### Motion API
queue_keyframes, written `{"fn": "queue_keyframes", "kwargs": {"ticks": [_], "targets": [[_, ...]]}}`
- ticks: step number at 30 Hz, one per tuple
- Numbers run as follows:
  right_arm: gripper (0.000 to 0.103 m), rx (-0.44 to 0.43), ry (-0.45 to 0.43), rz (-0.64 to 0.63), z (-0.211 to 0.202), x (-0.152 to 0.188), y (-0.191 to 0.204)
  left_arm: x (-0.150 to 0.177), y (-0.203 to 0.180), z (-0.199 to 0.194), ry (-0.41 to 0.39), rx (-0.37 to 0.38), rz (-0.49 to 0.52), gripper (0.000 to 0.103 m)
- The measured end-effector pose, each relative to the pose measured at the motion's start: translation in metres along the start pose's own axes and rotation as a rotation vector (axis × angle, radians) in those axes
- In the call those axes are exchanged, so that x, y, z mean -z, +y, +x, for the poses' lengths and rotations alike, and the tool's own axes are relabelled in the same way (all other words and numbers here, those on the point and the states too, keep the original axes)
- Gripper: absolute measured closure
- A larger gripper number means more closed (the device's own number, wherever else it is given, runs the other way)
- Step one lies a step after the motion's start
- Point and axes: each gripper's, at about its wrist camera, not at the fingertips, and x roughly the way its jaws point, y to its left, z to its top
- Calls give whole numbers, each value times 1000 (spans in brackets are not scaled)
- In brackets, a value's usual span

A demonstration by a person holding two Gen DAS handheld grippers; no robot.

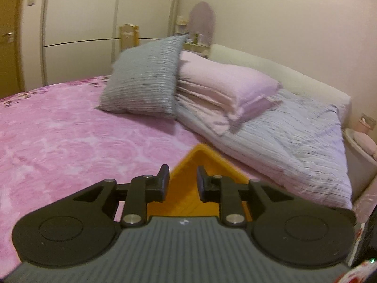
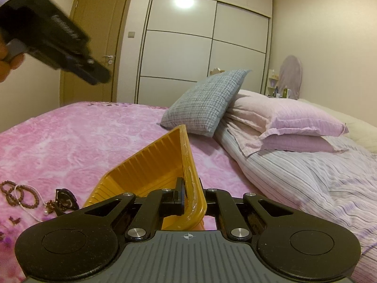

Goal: Organize jewelry
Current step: 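Lower the bead strand into the orange tray and open the left tool, then grasp the white pearl strand with the left tool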

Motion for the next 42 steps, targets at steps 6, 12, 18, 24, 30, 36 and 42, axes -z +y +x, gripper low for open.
{"fn": "queue_keyframes", "kwargs": {"ticks": [6, 12, 18, 24, 30, 36, 42], "targets": [[96, -1, -1, 1, 0, 0, 0, 28, 55, -36, -15, -124, -111, 73], [96, 0, 1, 0, 0, 0, 0, 70, 100, -60, -3, -252, -203, 72], [96, 0, 0, -1, 0, 0, 0, 124, 129, -75, 40, -381, -271, 72], [96, 1, 0, -7, 0, 0, 0, 166, 142, -75, 82, -394, -360, 72], [96, 3, 1, -8, 0, 0, 0, 180, 136, -51, 124, -381, -364, 72], [96, 5, 4, -12, -1, 2, -1, 190, 132, -30, 160, -383, -391, 73], [96, 6, 3, -11, -1, 2, -1, 197, 136, -20, 175, -373, -425, 80]]}}
